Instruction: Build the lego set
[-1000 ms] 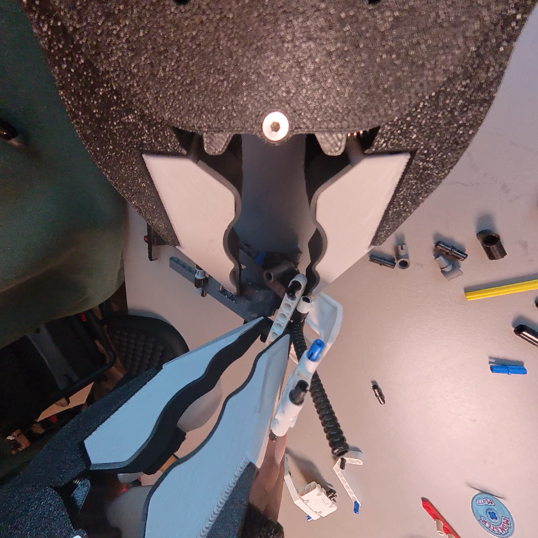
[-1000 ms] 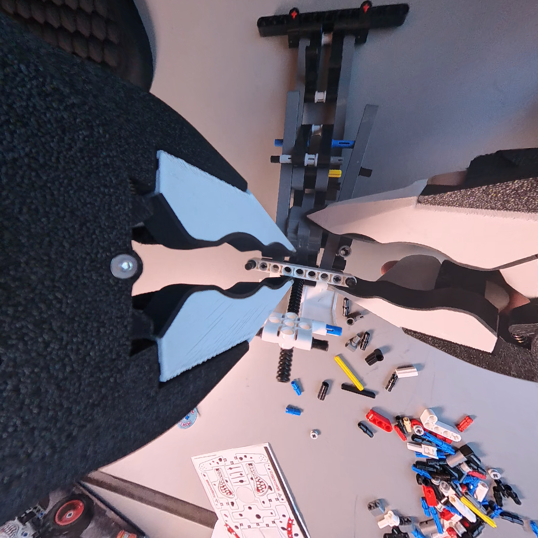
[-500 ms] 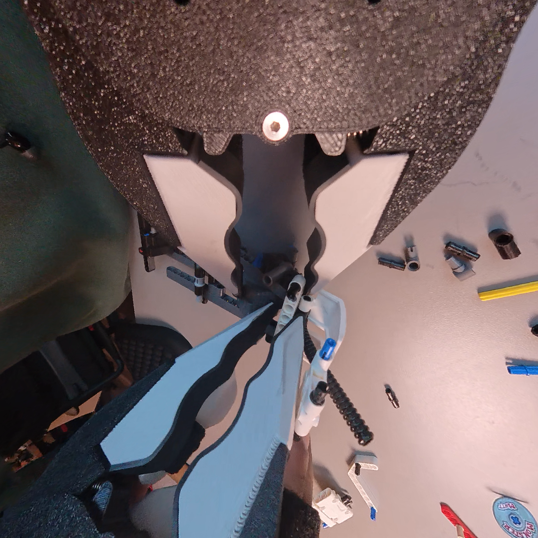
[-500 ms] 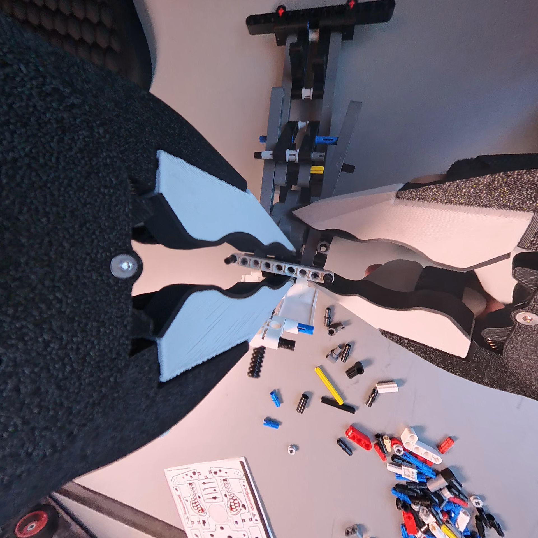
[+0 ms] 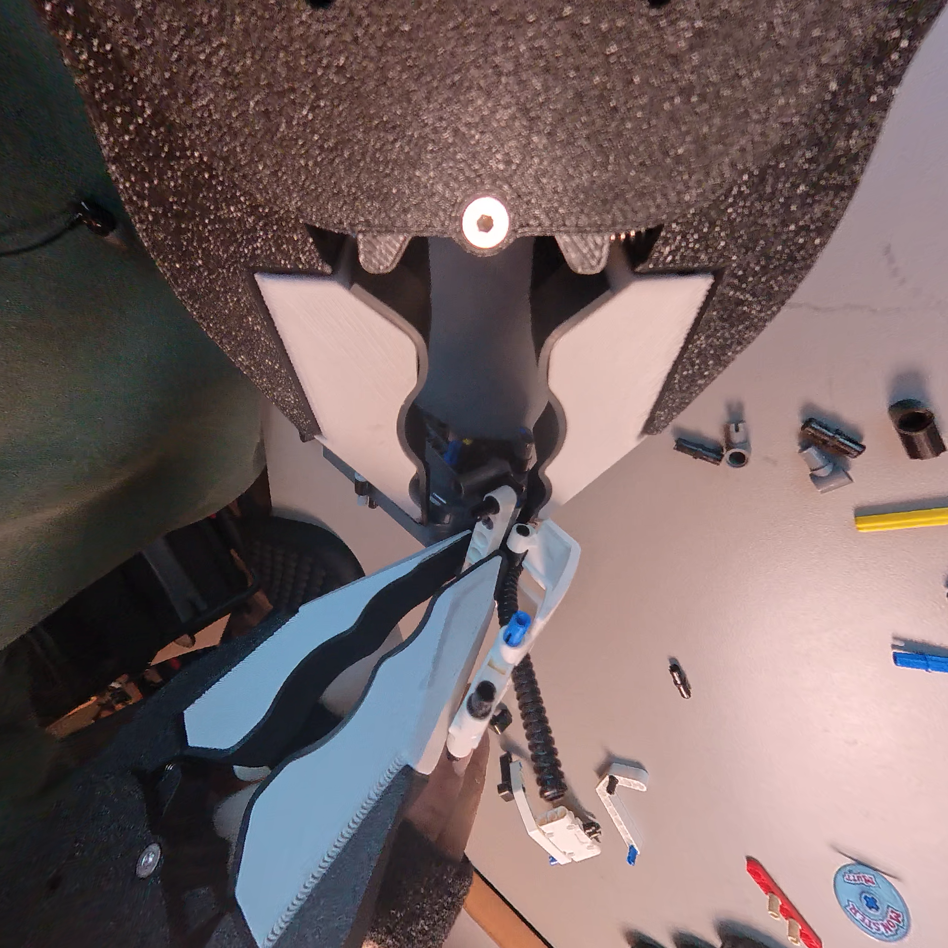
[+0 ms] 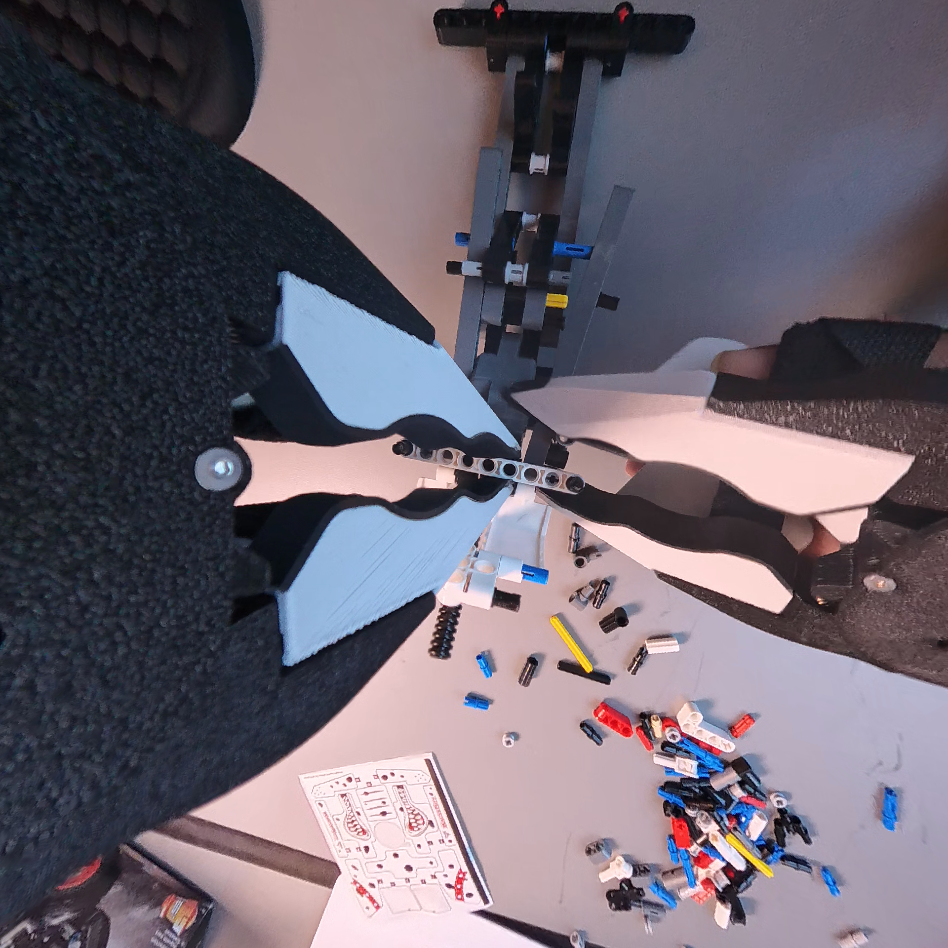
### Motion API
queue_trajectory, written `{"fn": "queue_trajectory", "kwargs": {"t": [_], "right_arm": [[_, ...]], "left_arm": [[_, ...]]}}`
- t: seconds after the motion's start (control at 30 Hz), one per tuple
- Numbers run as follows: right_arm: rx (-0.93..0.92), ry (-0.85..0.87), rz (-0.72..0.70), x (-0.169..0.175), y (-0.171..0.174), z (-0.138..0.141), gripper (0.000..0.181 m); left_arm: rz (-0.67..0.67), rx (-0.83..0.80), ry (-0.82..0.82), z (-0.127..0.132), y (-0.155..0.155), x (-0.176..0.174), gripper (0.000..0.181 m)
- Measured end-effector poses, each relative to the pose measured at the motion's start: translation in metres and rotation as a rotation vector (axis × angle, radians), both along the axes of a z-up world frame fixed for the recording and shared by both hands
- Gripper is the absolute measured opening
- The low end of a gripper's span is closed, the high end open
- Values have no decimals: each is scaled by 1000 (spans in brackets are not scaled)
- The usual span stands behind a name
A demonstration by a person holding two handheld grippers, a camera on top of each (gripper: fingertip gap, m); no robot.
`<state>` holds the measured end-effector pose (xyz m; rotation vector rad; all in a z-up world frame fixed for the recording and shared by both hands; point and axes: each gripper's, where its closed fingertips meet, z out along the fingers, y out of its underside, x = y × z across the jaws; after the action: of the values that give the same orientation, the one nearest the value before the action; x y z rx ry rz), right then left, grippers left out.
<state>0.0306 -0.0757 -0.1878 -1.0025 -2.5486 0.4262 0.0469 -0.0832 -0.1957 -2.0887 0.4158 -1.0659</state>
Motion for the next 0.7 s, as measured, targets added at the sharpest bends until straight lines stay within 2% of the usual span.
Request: {"fn": "queue_trajectory", "kwargs": {"t": [0.1,0.47,0.7], "right_arm": [[-5,19,18,4,-2,1,5],[-53,28,69,12,-7,5,4],[-142,63,50,15,-12,9,4]], "left_arm": [[-19,-43,-58,1,-2,2,29],[-63,-83,-99,1,-7,12,28],[-85,-81,-115,4,-11,16,27]]}}
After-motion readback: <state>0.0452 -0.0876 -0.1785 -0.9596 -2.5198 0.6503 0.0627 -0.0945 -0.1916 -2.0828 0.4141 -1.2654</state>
